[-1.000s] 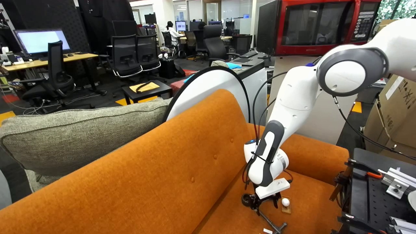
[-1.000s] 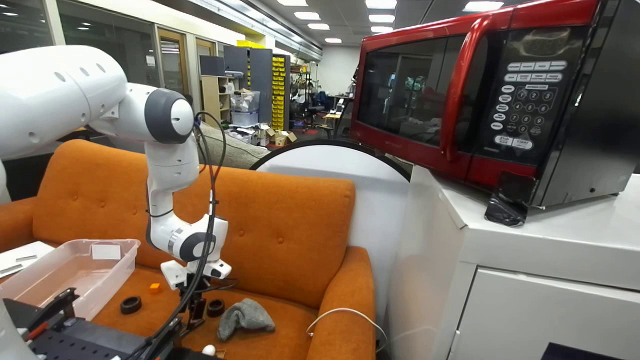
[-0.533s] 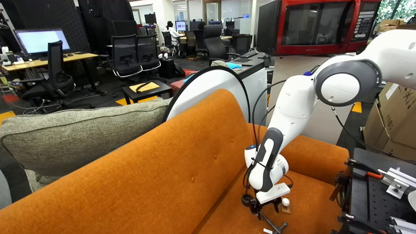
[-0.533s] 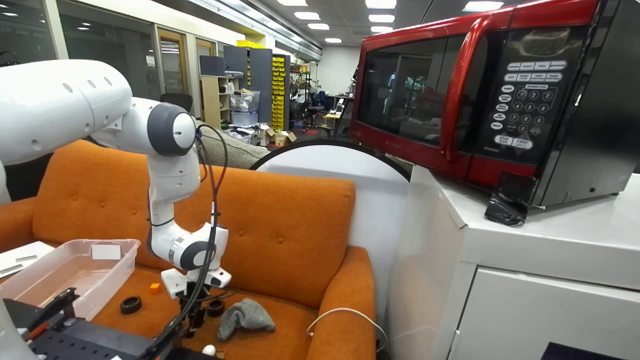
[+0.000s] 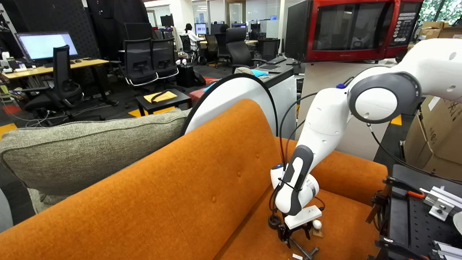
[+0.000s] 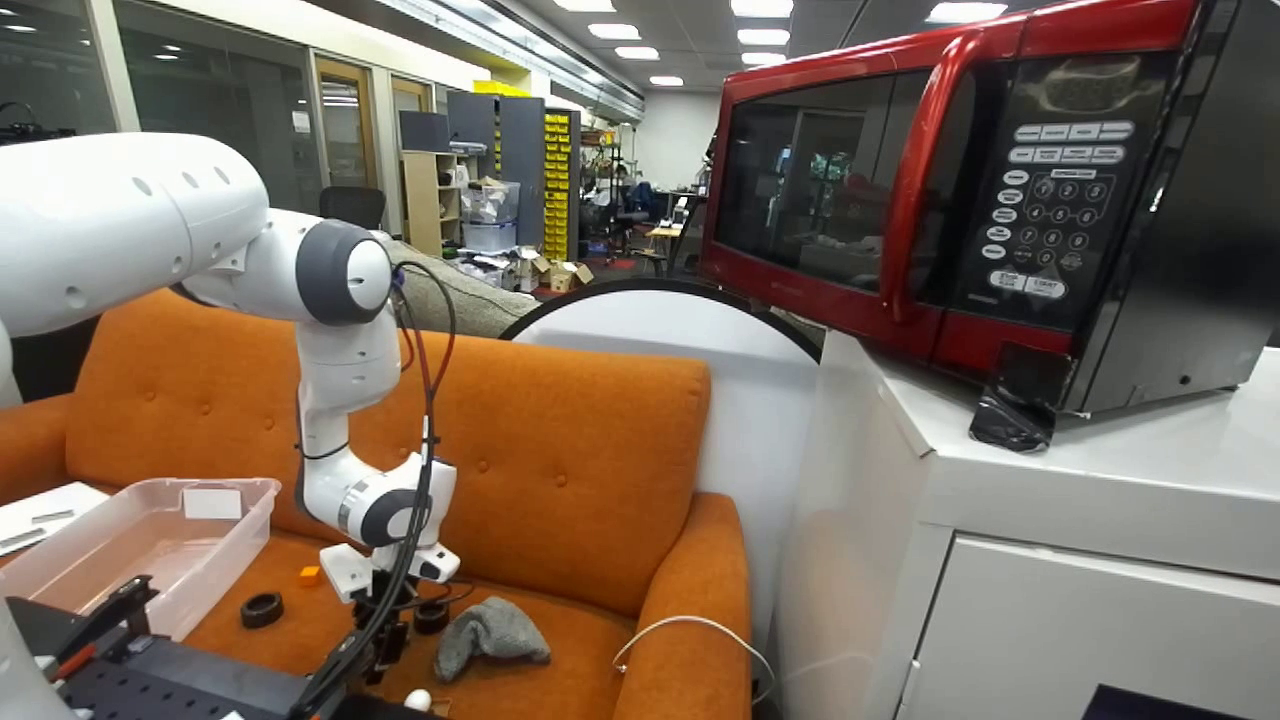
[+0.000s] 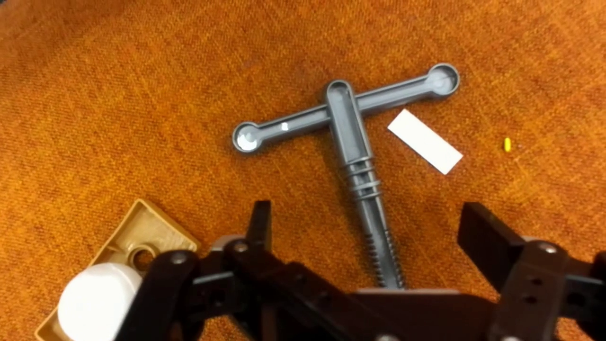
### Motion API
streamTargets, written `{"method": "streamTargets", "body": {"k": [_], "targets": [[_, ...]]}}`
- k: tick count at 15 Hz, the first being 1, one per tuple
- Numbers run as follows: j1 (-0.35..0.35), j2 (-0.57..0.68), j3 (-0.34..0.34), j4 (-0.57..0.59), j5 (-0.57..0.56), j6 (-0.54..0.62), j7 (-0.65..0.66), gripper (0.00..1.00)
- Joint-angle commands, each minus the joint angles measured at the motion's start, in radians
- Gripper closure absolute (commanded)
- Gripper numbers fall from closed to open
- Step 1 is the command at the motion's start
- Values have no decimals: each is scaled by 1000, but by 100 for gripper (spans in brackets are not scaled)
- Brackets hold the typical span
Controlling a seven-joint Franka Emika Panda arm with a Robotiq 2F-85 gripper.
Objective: Put the metal tool in the storage box
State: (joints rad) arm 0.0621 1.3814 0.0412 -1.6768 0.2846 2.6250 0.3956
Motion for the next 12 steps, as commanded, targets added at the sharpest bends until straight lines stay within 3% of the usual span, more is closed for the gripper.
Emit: {"method": "streamTargets", "body": {"k": [1,2,6,12], "targets": [[-11,19,1,42,-1,-53,-24,0],[-9,24,-1,51,-1,-60,-21,0],[-9,45,-7,79,-2,-82,-18,43],[-10,51,-6,100,-1,-92,-21,84]]}}
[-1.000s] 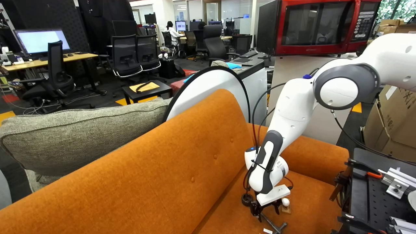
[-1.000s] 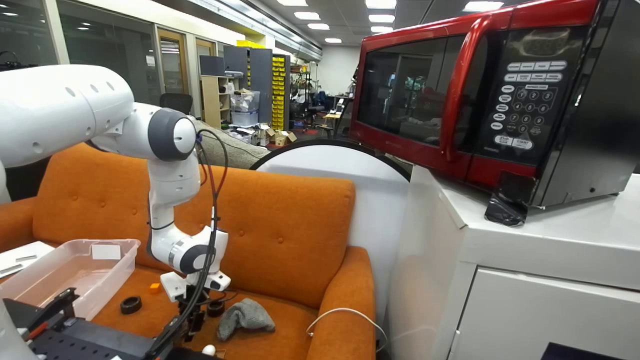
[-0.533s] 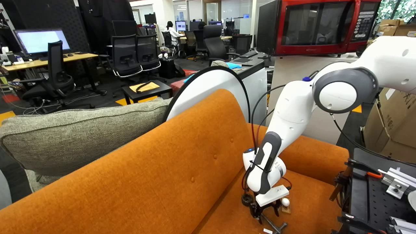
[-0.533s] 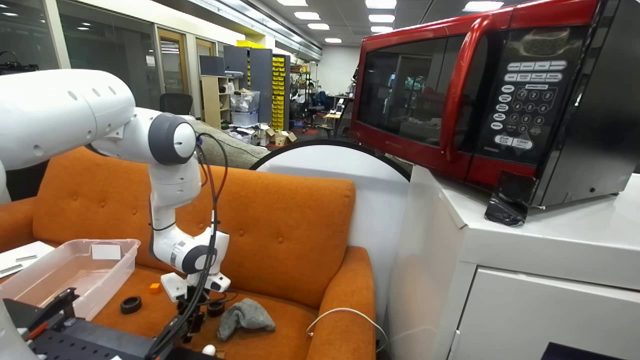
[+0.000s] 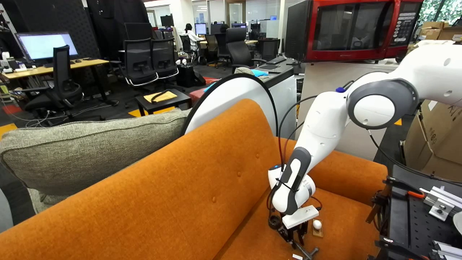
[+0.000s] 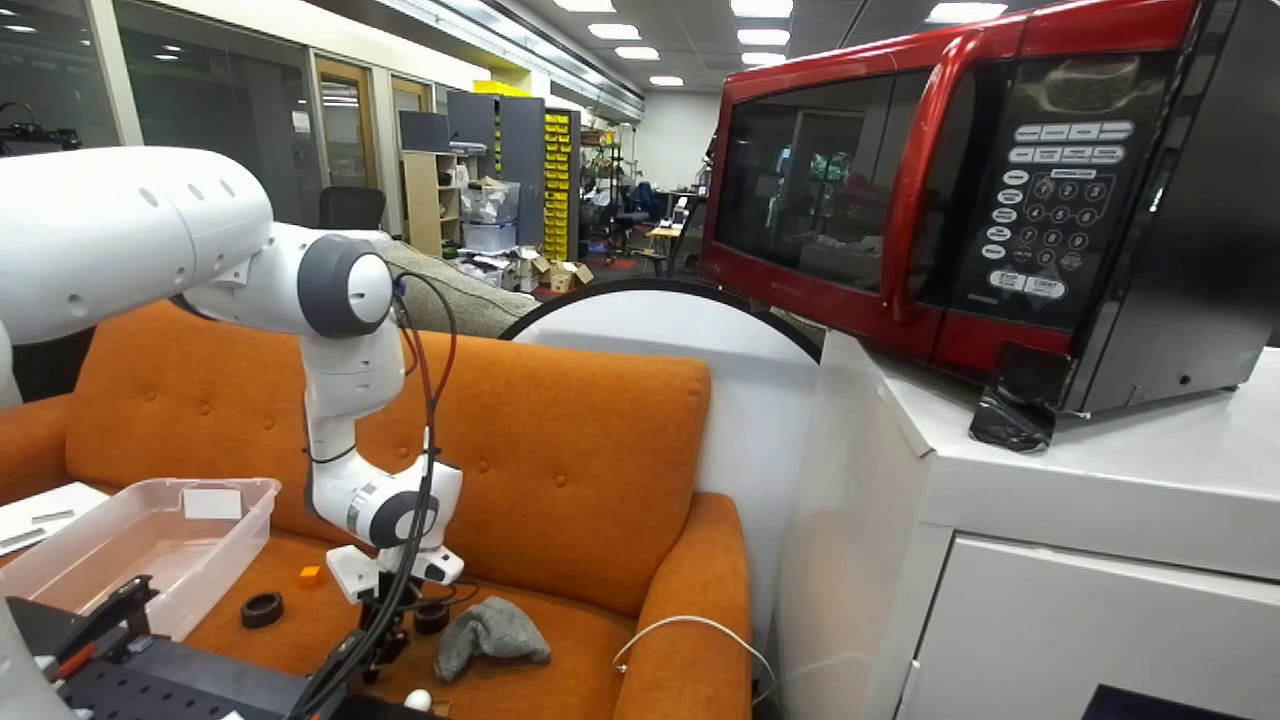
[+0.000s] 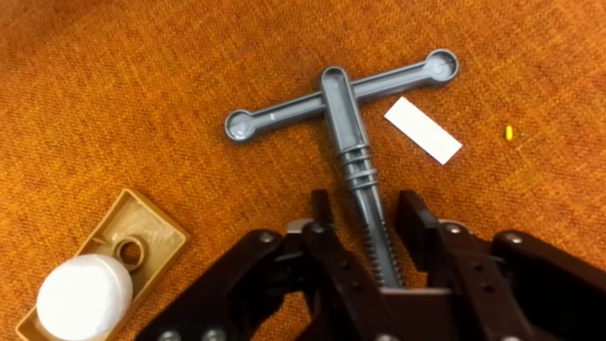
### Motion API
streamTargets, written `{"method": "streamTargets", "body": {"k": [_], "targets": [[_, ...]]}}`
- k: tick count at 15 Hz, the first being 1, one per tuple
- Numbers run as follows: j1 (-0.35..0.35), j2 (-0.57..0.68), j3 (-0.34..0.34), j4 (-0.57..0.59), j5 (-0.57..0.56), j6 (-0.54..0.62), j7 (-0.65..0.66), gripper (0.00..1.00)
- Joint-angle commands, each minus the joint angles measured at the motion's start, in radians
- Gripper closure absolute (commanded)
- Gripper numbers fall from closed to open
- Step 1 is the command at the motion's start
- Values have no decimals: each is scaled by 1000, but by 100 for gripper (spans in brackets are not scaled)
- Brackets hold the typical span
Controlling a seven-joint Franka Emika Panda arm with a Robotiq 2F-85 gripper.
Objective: Put the metal tool in the storage box
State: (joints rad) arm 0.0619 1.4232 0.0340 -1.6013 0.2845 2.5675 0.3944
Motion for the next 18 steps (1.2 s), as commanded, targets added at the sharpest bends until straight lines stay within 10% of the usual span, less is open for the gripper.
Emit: {"method": "streamTargets", "body": {"k": [1,18], "targets": [[-8,9,0,25,-2,-35,-19,90],[34,-255,2,-211,6,159,-20,96]]}}
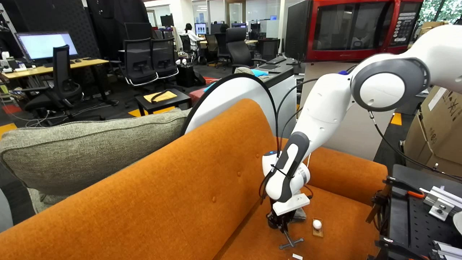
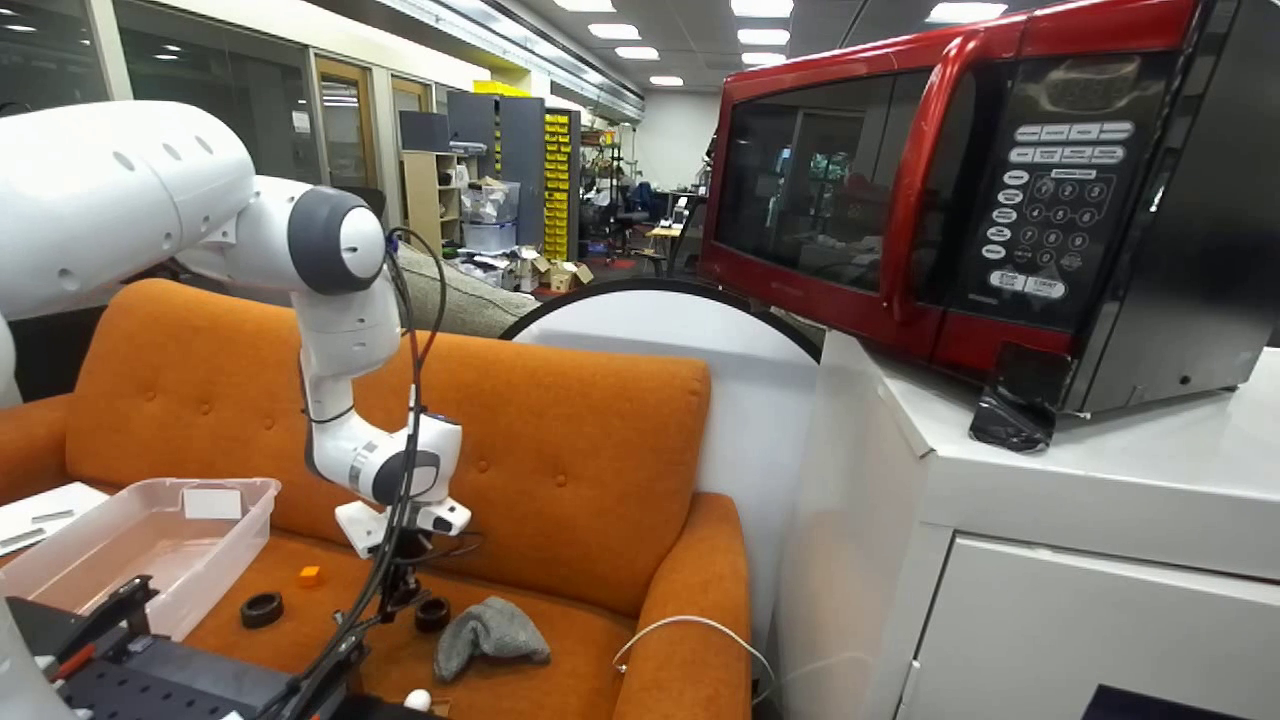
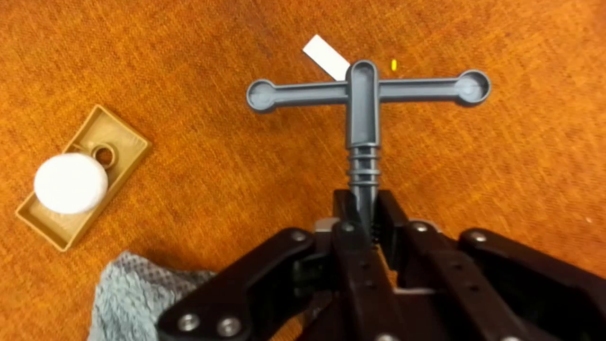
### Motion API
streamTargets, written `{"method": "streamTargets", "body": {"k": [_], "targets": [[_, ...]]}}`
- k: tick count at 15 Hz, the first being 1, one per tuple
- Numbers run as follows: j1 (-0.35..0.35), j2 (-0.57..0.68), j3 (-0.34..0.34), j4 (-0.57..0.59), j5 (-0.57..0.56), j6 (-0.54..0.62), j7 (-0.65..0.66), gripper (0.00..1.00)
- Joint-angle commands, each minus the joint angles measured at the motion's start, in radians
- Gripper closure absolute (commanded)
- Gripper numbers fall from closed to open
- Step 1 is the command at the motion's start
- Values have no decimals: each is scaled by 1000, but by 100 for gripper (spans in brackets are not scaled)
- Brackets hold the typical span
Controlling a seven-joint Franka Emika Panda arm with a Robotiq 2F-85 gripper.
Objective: Put the metal tool in the storage box
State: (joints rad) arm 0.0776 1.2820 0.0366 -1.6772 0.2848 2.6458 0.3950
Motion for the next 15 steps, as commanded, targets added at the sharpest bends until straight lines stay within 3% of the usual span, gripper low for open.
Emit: {"method": "streamTargets", "body": {"k": [1,6,10,15], "targets": [[26,-159,7,-176,5,115,-27,96],[62,-364,91,-368,3,274,-73,96],[21,-481,271,-466,-2,424,-175,96],[-9,-473,453,-446,-64,431,-306,96]]}}
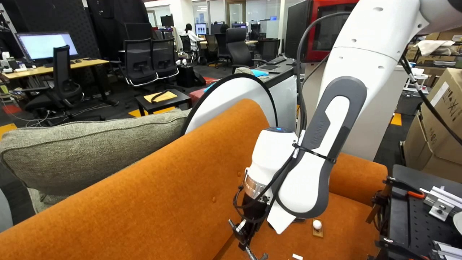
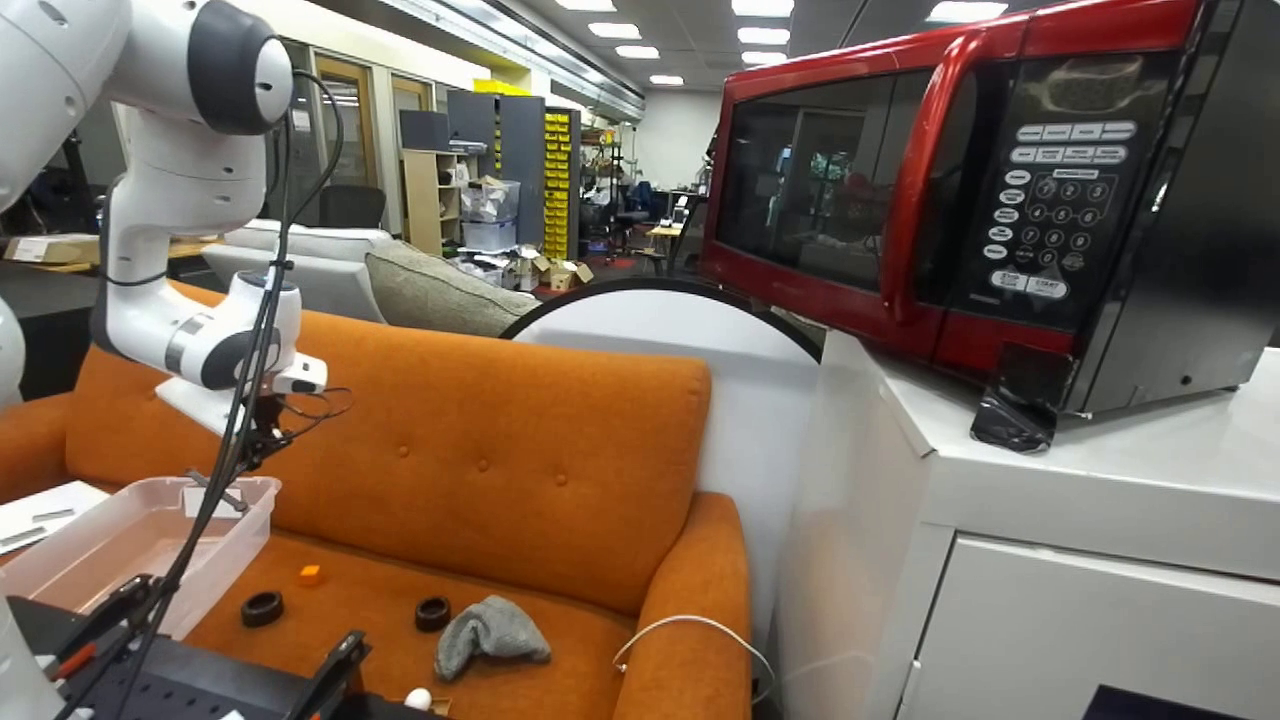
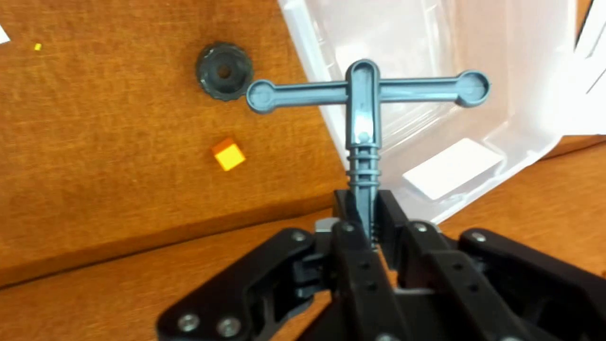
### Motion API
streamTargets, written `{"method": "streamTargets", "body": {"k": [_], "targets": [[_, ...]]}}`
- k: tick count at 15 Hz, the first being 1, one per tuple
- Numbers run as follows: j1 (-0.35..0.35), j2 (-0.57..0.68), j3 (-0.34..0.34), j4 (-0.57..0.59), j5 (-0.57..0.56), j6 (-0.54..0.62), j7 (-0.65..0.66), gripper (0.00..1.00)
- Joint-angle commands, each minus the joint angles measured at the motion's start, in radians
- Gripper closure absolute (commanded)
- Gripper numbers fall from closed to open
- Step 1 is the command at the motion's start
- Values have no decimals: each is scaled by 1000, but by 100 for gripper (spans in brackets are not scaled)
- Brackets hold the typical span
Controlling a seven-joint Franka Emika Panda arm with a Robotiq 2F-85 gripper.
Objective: Put the metal tool in the storage box
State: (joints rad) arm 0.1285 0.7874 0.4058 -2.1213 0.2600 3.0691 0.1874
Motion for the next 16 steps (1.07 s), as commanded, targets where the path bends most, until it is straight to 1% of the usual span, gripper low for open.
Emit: {"method": "streamTargets", "body": {"k": [1,3,6,8,9,10,11,12,16], "targets": [[-60,32,103,5,-52,2,-118,96],[-94,73,170,20,-77,-25,-174,96],[-124,147,236,42,-118,-71,-245,96],[-112,188,246,64,-140,-111,-273,96],[-110,206,252,74,-145,-131,-284,94],[-113,222,262,85,-150,-156,-298,60],[-108,230,263,93,-152,-173,-307,59],[-109,237,267,102,-149,-189,-316,53],[-139,241,286,108,-137,-180,-354,24]]}}
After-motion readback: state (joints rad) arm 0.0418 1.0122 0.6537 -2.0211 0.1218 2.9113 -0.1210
